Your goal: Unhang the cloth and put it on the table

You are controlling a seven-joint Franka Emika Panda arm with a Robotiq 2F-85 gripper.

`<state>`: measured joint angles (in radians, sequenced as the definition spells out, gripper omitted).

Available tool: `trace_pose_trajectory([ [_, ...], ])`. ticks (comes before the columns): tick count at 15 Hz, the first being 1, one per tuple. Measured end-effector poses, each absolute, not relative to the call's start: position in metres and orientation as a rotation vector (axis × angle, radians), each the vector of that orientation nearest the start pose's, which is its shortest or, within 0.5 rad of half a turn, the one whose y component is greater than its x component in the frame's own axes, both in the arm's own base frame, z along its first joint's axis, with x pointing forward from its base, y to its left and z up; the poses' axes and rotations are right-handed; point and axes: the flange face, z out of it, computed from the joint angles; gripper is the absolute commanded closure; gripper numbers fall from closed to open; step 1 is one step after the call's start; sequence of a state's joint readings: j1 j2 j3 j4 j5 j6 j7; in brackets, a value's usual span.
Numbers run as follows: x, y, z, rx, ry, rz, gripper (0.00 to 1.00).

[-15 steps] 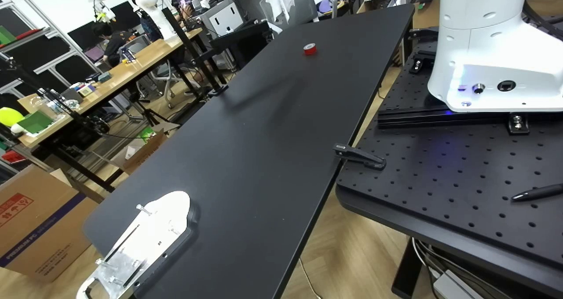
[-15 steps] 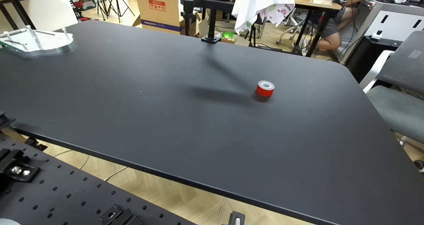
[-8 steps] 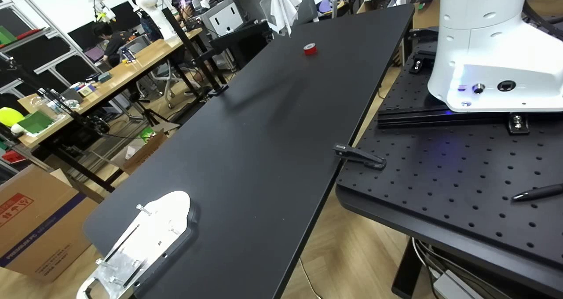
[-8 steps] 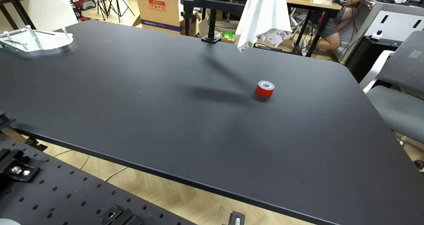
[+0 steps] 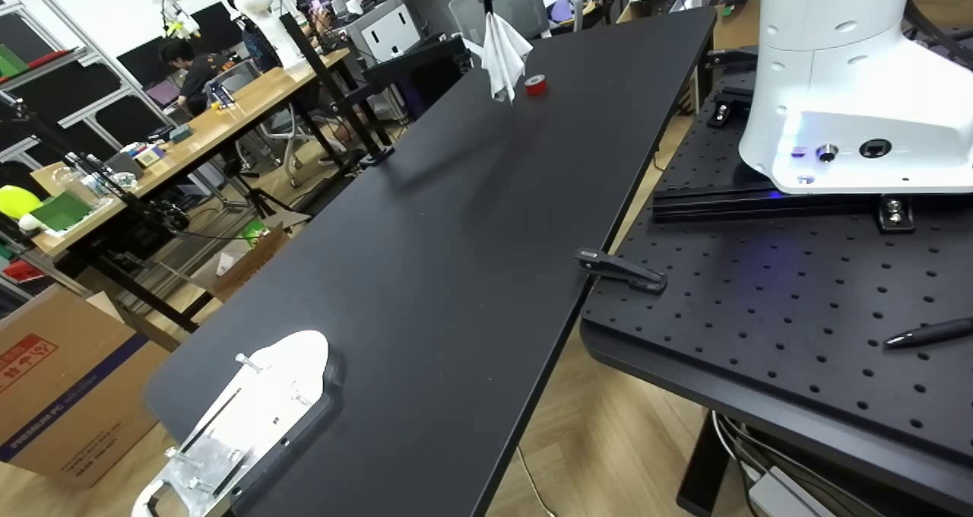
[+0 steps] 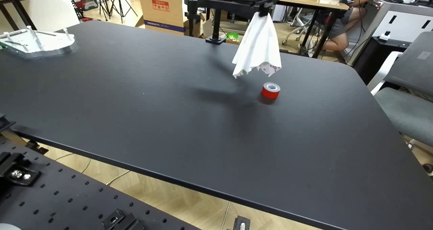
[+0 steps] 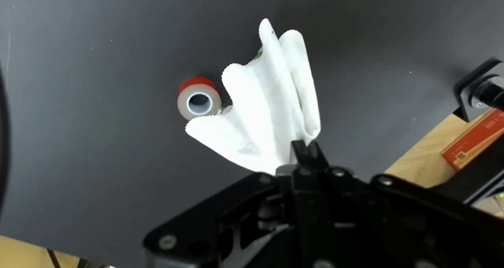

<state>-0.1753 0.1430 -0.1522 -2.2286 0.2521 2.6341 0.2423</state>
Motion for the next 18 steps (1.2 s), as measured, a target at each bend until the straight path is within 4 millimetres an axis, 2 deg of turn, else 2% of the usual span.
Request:
trace_pose_trajectory([
  [1, 0.534, -0.187, 0.325, -2.774, 1.134, -0.379, 0.74],
  [2, 0.533, -0.187, 0.315, -2.771, 1.142, -0.352, 0.73],
  [5, 0.531, -0.186, 0.292, -2.767, 1.161, -0.272, 0.52],
  [9, 0.530, -0.186, 0.281, -2.771, 1.165, -0.240, 0.26],
  [13, 0.534, -0.186, 0.297, -2.767, 1.159, -0.294, 0.01],
  [18, 0.539, -0.178, 0.347, -2.743, 1.118, -0.428, 0.00],
])
